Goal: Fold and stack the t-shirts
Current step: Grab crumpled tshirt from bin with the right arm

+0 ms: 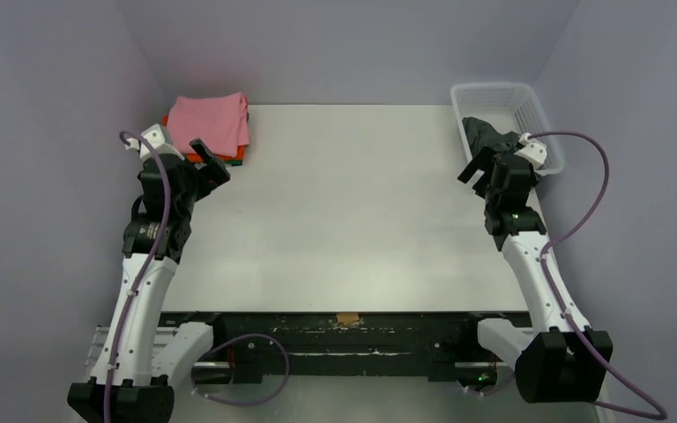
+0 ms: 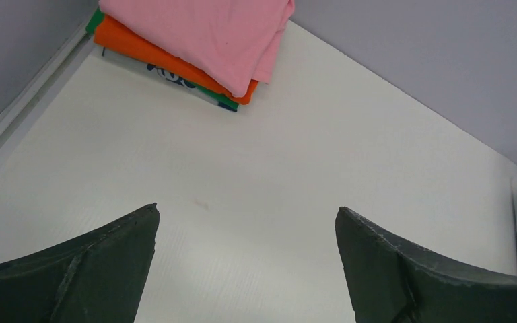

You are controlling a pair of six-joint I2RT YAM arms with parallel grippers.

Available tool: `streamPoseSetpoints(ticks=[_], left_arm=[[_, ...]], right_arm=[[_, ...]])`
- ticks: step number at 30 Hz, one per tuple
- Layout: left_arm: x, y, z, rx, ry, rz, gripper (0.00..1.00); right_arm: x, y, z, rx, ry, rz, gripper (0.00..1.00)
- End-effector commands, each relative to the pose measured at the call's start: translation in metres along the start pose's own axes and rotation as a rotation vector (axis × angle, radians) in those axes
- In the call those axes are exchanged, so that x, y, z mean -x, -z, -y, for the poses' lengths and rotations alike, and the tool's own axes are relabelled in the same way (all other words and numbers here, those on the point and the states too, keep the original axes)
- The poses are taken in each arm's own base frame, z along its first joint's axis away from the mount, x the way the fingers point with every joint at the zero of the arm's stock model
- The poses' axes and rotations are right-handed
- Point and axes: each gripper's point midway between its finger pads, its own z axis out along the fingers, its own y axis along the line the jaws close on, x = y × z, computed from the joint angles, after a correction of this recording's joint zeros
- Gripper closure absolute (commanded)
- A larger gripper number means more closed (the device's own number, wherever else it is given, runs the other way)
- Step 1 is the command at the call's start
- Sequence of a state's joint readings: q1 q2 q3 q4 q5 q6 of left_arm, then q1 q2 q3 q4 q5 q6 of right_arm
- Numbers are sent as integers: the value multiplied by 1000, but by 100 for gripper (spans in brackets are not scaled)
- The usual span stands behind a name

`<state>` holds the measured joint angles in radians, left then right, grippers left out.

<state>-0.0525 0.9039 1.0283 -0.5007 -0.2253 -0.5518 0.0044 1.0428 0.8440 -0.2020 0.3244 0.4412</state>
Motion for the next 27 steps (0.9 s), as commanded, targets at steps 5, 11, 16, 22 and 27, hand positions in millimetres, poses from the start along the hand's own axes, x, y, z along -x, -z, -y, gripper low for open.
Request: streamPoseSetpoints(ticks=[5,11,16,22,27], left_arm=[[19,10,-6,34,-13,66,0],[17,9,-9,62,1,46,0],[16,11,-11,71,20,45,0],[9,11,-17,107,49,20,0],[3,12,-19,112,77,8,0]], right_arm=[[42,-60,-15,-47,3,39,1],[63,-157,-8,-65,-111,-120,1],[60,-240,16,-214,-82,-212,1],[13,-313,38,-244,-85,-300,6],[-49,-318,28,-147,-157,-444,16]])
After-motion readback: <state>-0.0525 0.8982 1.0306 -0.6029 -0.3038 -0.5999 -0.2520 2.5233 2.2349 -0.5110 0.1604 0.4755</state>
